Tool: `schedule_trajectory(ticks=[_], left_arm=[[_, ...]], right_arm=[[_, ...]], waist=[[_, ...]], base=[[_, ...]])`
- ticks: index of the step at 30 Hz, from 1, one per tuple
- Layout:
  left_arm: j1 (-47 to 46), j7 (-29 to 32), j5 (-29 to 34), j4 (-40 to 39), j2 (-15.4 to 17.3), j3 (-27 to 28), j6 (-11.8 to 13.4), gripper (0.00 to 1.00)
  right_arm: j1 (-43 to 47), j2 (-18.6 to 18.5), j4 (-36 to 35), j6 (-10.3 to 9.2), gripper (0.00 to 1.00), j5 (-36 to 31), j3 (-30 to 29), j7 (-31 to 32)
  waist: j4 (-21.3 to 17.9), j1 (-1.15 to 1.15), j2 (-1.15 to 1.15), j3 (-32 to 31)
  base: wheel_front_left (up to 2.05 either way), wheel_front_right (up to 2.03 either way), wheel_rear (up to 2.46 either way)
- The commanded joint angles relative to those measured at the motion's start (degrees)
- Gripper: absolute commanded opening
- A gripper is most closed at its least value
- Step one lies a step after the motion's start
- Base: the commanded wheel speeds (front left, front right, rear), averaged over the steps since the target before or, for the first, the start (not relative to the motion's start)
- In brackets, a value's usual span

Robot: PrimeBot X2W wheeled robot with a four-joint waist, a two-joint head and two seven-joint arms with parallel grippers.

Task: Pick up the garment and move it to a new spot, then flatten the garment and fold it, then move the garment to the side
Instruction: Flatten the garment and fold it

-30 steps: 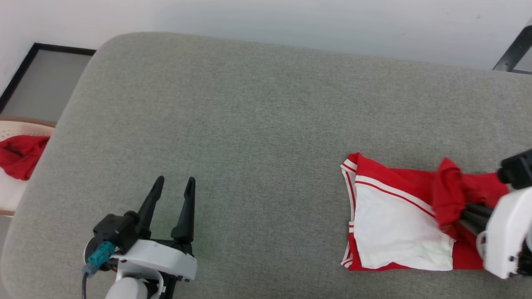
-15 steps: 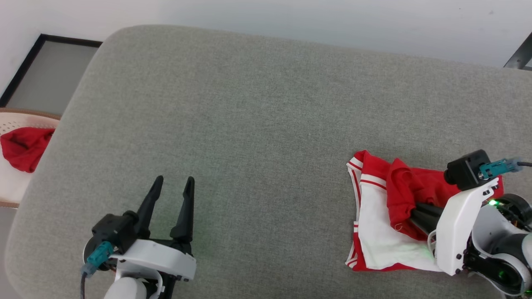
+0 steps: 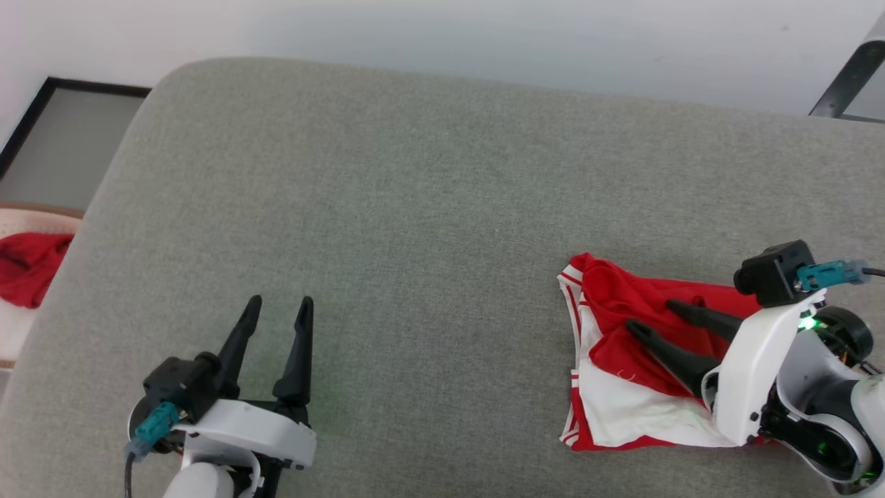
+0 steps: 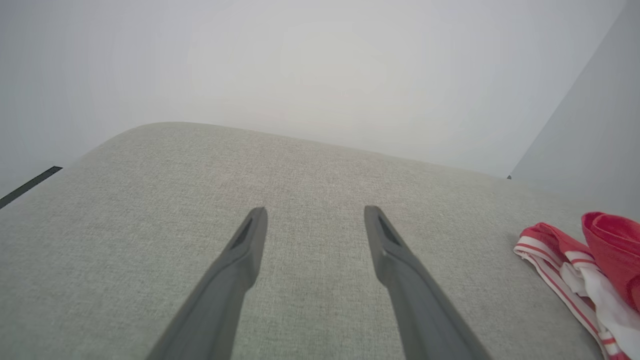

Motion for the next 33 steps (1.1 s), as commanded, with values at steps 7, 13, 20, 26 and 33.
schedule_trajectory(ticks=[7, 13, 20, 26, 33], left_arm=[[0.07, 0.02, -0.68, 0.94, 1.78, 0.1, -0.13, 1.0], [0.12, 0.02, -1.77, 2.32, 3.1, -0.29, -0.13, 1.0], [-1.23, 0.02, -2.67, 4.32, 5.05, -1.73, -0.13, 1.0], [-1.57, 0.02, -3.01, 4.51, 6.21, -1.93, -0.12, 1.0], [2.53, 0.02, -2.09, 1.25, 6.55, -0.17, 0.53, 1.0]], right_arm=[[-0.28, -6.06, 0.53, -0.04, 1.0, 0.81, 1.12, -7.94], [1.34, -10.07, 5.65, -0.04, 1.0, 0.43, -2.35, -17.21], [4.01, -11.55, 13.09, -0.04, 1.0, -1.12, -7.69, -29.22], [6.96, -10.25, 16.95, -0.04, 1.0, -2.22, -11.65, -37.2], [11.47, -8.01, 16.88, -0.04, 1.0, -4.47, -15.8, -42.79]], waist=[[-2.78, 0.0, 0.0, -2.86], [-5.13, 0.0, 0.0, -4.28], [-6.44, 0.0, 0.0, -5.33], [-6.64, 0.0, 0.0, -4.63], [-7.13, 0.0, 0.0, -4.4]], base=[[0.0, 0.0, 0.0], [0.0, 0.0, 0.0], [0.0, 0.0, 0.0], [0.0, 0.0, 0.0], [0.0, 0.0, 0.0]])
